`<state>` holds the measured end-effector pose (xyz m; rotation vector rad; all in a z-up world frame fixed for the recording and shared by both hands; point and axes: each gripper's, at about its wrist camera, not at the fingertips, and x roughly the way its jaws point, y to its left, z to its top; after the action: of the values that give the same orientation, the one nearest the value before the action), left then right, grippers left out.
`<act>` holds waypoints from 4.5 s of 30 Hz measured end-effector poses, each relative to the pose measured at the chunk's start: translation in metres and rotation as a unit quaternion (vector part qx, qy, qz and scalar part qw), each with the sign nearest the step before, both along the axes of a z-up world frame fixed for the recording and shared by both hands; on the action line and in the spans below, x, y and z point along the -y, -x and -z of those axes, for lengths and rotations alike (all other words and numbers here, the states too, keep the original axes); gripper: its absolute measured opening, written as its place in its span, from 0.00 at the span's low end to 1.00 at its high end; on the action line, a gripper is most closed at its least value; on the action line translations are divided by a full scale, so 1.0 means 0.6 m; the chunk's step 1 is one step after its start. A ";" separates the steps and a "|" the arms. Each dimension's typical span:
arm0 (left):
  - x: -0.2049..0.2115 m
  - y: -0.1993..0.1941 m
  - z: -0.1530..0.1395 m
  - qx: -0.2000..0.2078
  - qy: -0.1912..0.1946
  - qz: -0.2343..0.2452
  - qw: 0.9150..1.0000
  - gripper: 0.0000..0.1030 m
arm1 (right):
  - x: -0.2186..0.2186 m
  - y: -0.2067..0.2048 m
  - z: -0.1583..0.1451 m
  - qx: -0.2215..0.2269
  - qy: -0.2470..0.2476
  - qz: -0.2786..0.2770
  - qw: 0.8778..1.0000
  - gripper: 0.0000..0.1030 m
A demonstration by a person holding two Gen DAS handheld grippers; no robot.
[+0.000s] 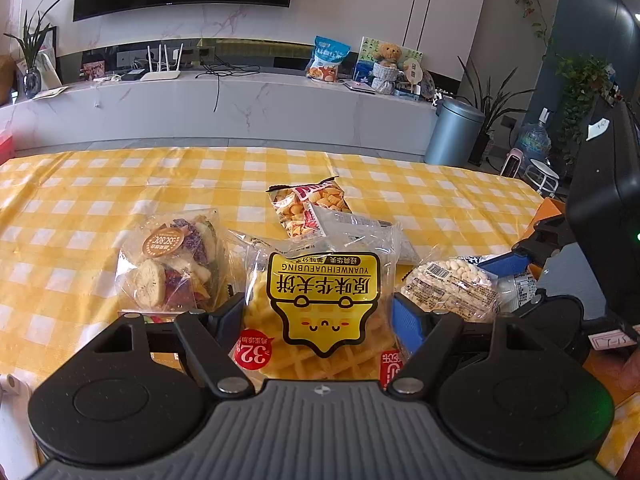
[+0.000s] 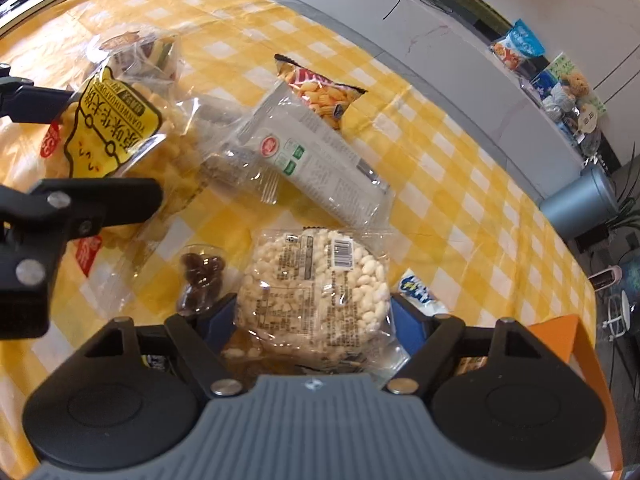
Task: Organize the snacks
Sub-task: 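Carry both packs over the orange box with both tools, then open both tools to drop the packs into the box, then move both tools back over the remaining snacks on the table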
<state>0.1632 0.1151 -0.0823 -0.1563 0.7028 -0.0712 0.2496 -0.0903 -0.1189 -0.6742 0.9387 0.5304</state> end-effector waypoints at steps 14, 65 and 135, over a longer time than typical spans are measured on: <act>0.014 0.028 -0.042 -0.014 0.008 -0.010 1.000 0.85 | 0.062 0.048 -0.091 0.029 -0.095 0.014 0.995 0.75; 0.474 -0.137 -0.014 -0.214 -0.111 0.337 0.910 0.86 | 0.522 0.035 -0.049 -0.191 -0.118 0.210 0.952 0.75; 0.062 0.159 -0.010 -0.064 0.045 0.016 0.997 0.57 | 0.207 0.317 -0.097 0.150 -0.296 0.146 0.932 0.28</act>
<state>0.0677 0.0779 -0.0764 -0.2383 0.8305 -0.1243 0.0593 -0.2146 -0.0607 -0.0588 0.5305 0.3996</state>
